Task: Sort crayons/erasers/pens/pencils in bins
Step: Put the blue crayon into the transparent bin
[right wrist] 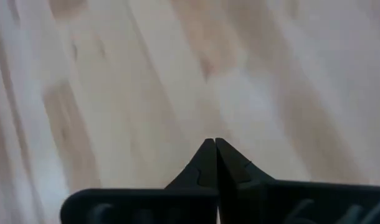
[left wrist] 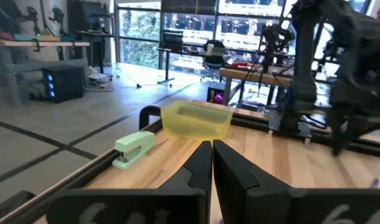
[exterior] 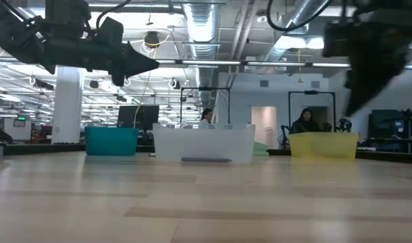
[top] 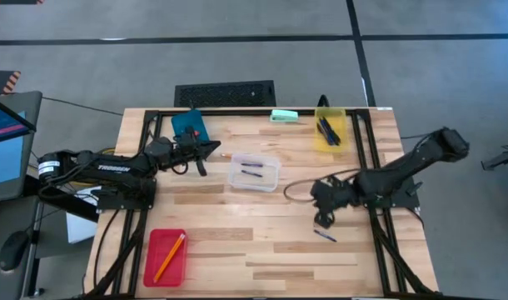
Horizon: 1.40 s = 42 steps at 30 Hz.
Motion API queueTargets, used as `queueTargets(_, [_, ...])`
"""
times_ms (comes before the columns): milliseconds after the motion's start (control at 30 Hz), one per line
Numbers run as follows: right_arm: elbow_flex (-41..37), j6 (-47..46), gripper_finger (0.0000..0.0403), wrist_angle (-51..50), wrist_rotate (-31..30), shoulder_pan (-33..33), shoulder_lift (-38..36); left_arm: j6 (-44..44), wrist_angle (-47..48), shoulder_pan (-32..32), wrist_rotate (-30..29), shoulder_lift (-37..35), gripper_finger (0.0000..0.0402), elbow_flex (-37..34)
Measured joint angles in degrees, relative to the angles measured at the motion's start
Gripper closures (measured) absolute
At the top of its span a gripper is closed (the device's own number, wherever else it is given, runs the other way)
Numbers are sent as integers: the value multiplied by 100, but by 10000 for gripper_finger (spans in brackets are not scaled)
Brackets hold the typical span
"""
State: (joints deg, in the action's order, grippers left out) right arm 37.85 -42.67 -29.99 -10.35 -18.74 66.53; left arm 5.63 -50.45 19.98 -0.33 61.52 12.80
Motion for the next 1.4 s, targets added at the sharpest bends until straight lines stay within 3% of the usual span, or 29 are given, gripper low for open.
queueTargets(133, [396, -1050, 395, -948, 2, -850, 437, -13, -114, 1, -21, 0, 398, 4])
queueTargets(300, [757, -2067, 387, -1173, 267, -1625, 1097, -36, -247, 1, -23, 0, 398, 63])
queueTargets(500, [1073, -2670, 329, -1187, 467, -2079, 1765, -137, -357, 0, -24, -1, 398, 63])
queueTargets(700, [1317, -2613, 285, -1425, 757, -2088, 2306, -49, -302, 1, -36, 0, 398, 63])
queueTargets(1100, [1355, -2479, 257, -1348, 940, -2050, 2926, 264, 8, -8, 53, 0, 398, 53])
queueTargets(1400, [1378, -2269, 268, -1390, 950, -1868, 3172, 271, 56, -201, 57, 0, 398, 44])
